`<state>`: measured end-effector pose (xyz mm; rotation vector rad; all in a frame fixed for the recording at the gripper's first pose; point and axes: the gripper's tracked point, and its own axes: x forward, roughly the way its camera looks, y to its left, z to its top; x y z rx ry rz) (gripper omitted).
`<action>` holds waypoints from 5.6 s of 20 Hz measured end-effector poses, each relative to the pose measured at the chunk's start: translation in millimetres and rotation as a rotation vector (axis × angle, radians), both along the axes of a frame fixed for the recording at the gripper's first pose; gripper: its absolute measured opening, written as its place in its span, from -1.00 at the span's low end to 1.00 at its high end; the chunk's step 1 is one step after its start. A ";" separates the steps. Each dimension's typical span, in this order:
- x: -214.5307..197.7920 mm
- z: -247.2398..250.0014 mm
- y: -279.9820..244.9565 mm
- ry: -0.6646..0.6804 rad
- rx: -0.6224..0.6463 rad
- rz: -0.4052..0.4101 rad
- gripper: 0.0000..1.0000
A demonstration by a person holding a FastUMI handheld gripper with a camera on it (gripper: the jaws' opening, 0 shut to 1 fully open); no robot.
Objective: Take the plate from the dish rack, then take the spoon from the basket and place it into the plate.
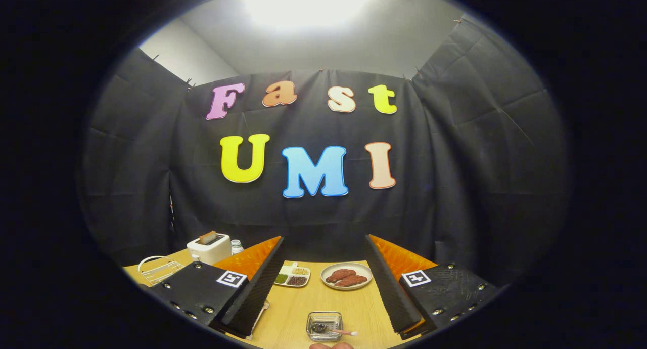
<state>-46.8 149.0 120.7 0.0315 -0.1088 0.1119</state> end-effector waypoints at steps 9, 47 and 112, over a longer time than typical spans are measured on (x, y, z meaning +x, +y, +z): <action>13.0 -3.5 70.7 0.121 0.002 0.086 0.92; 59.6 -220.8 255.7 1.082 -0.101 -0.073 -0.46; -94.3 -355.0 -9.1 1.158 0.272 0.120 -0.09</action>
